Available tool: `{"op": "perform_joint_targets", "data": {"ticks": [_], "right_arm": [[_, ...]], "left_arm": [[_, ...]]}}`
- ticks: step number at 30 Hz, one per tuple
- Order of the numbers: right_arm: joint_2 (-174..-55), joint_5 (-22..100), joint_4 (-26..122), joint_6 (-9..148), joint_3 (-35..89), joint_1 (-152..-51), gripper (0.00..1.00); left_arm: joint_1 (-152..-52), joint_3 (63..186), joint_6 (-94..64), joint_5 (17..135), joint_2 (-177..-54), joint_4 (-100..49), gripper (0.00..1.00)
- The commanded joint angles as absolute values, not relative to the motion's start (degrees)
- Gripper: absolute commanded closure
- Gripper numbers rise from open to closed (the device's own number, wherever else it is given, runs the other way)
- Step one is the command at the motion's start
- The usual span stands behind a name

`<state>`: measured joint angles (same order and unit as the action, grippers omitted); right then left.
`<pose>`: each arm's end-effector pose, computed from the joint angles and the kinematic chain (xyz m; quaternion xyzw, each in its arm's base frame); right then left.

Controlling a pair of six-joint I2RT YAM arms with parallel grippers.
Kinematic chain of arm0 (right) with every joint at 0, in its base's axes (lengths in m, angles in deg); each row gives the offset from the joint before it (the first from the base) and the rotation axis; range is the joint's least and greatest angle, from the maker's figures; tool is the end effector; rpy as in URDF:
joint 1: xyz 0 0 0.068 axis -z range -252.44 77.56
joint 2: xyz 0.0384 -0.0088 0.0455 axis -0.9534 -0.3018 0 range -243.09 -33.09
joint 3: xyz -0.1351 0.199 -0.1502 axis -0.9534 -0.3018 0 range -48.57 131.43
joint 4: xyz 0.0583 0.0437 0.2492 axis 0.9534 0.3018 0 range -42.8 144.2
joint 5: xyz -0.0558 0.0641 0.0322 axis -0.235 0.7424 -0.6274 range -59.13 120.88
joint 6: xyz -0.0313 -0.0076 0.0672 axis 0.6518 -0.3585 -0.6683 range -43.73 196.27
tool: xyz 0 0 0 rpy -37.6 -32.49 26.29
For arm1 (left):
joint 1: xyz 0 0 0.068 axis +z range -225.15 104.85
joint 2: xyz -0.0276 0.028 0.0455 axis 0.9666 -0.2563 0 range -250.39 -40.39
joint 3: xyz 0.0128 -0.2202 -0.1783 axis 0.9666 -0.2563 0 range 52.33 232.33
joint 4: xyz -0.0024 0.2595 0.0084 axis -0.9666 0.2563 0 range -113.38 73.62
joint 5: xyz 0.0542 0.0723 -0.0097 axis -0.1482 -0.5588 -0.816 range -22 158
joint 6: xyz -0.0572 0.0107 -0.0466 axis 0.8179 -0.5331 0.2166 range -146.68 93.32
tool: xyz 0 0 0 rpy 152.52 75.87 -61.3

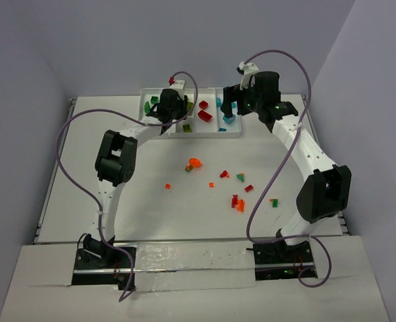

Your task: Sort the legos into containers by color

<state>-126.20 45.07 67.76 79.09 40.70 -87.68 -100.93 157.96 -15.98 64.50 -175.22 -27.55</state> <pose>0.3858 0.1212 0.3762 -0.1971 0.8133 0.1614 0.5232 0.5231 -0.2484 0.1847 0.0944 0.8380 -0.1435 0.5179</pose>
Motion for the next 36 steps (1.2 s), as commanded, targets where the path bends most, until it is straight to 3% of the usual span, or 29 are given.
{"op": "perform_joint_targets", "data": {"ticks": [1,3,4,7,12,23,29,36], "right_arm": [[-125.0,45.0,69.0,80.5,37.0,-85.7,0.0],[-124.6,45.5,69.5,80.5,36.5,-85.0,0.0],[-124.2,45.9,69.8,80.6,36.4,-84.8,0.0],[-123.3,46.5,71.5,81.4,36.2,-84.3,0.0],[-120.4,46.3,74.2,82.7,34.1,-83.7,0.0],[-107.8,48.4,92.4,96.3,19.7,-80.2,0.06],[-101.7,44.8,98.3,99.7,11.5,-78.9,0.11],[-99.3,38.0,106.4,101.1,6.0,-75.4,0.22]], "left_arm": [[-101.2,160.4,-17.4,61.1,-175.0,-29.5,0.94],[-101.3,160.6,-17.9,60.7,-175.2,-29.1,0.77],[-101.3,160.6,-18.1,60.6,-175.3,-29.1,0.6],[-101.3,161.5,-18.4,61.1,-175.3,-28.2,0.37],[-101.4,164.9,-18.8,62.6,-173.4,-24.9,0.24],[-101.7,158.8,-20.9,72.0,-156.1,-15.7,0.22],[-101.8,141.9,-20.2,77.5,-142.4,-15.6,0.23],[-101.8,128.1,-20.2,76.9,-129.9,-15.7,0.24]]}}
